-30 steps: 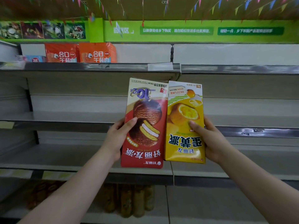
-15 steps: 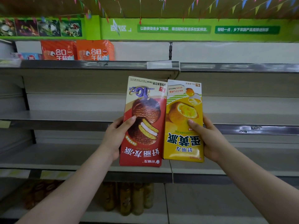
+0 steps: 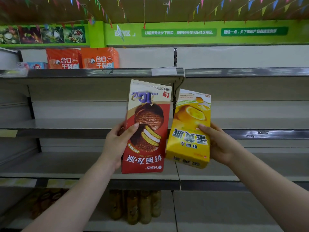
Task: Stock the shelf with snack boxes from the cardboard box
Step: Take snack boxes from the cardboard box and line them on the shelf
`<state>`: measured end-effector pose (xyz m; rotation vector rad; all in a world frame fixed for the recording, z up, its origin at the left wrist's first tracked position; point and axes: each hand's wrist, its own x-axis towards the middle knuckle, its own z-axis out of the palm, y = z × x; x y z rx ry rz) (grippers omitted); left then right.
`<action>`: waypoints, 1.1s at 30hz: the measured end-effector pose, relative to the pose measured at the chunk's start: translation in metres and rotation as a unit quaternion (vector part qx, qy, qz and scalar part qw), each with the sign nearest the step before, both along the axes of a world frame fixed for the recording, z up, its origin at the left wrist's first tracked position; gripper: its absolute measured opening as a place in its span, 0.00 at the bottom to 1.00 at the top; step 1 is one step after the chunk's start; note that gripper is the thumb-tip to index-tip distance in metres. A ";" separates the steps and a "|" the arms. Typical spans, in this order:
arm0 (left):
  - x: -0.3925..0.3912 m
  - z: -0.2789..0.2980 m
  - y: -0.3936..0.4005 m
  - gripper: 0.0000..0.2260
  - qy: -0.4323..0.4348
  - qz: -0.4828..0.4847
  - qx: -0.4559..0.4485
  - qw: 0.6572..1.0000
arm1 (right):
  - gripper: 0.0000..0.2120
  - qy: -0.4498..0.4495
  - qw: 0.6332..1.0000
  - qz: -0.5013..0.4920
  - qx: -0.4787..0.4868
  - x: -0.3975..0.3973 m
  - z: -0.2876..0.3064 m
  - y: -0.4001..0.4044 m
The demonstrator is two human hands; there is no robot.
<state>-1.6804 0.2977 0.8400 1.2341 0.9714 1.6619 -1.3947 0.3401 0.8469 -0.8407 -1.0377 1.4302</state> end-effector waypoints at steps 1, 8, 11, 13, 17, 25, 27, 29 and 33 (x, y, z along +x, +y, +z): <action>-0.001 0.000 -0.001 0.22 -0.001 0.010 0.004 1.000 | 0.41 -0.002 1.000 -0.021 -0.019 -0.001 0.001 -0.001; -0.009 -0.005 -0.007 0.22 -0.039 0.058 0.006 0.998 | 0.30 0.108 0.981 -0.137 -0.088 -0.002 0.010 0.011; -0.008 -0.008 -0.006 0.23 -0.063 0.061 -0.007 0.996 | 0.41 0.147 0.964 -0.188 -0.114 0.001 0.010 0.035; -0.007 -0.010 -0.006 0.24 -0.074 0.058 -0.016 0.995 | 0.44 0.166 0.955 -0.210 -0.130 0.005 0.008 0.054; -0.006 -0.013 -0.007 0.26 -0.073 0.057 -0.028 0.995 | 0.47 0.147 0.952 -0.226 -0.146 0.012 0.004 0.087; -0.007 -0.012 -0.006 0.26 -0.060 0.037 -0.034 0.997 | 0.56 0.126 0.954 -0.218 -0.160 0.015 -0.014 0.127; -0.008 -0.011 -0.004 0.27 -0.054 0.036 -0.036 0.997 | 0.53 0.112 0.953 -0.226 -0.167 0.012 -0.010 0.128; -0.009 -0.010 -0.002 0.28 -0.053 0.033 -0.037 0.997 | 0.49 0.106 0.951 -0.229 -0.178 0.011 -0.004 0.129; -0.007 -0.007 0.004 0.28 -0.060 0.025 -0.034 0.997 | 0.39 0.075 0.952 -0.224 -0.195 0.000 0.014 0.116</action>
